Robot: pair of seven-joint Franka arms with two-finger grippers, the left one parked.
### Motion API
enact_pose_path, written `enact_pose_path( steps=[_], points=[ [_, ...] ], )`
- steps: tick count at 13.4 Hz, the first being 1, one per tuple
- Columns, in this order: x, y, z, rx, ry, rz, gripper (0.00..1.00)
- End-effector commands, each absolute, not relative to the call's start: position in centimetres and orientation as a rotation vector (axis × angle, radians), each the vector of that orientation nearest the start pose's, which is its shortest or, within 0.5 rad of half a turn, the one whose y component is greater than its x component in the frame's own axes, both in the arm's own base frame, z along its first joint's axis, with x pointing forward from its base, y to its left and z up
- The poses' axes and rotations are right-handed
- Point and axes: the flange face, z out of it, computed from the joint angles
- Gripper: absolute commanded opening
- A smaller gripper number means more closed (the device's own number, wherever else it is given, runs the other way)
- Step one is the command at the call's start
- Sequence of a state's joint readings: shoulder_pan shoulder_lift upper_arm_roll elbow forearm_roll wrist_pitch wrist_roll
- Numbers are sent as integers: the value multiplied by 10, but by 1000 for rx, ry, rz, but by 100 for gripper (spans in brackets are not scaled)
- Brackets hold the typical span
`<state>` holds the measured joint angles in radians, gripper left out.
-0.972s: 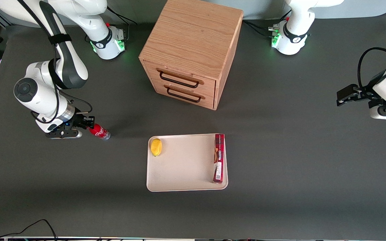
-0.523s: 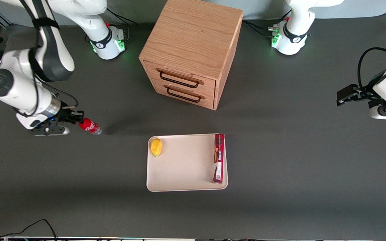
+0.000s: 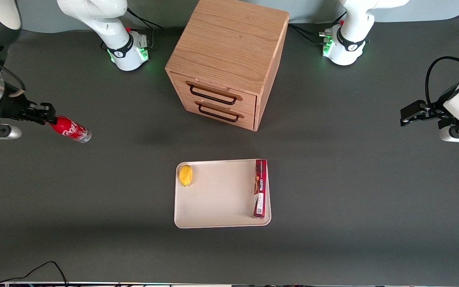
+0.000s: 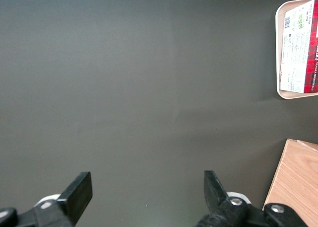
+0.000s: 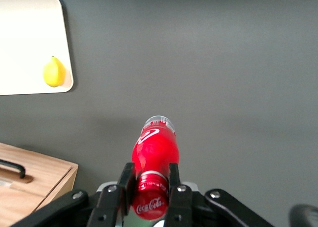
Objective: Place coke bottle on tray
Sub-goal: 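Carry the held bottle with the right gripper over the cream tray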
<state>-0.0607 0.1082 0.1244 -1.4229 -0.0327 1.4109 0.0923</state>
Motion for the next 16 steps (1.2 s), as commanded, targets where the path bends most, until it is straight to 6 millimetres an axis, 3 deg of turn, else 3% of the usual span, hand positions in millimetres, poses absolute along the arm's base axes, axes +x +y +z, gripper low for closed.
enact_pose_path(
  steps=[1,2,5,7,10,13,16],
  points=[
    [612,28,619,-3144,115,230,0],
    [624,37,612,-3139,175,225,0],
    [648,114,577,-3167,168,237,0],
    [660,171,552,-3175,209,177,0],
    [677,240,504,-3149,286,79,0],
    [698,289,451,-3110,393,-79,0],
    [708,312,416,-3073,422,-155,0]
  ],
)
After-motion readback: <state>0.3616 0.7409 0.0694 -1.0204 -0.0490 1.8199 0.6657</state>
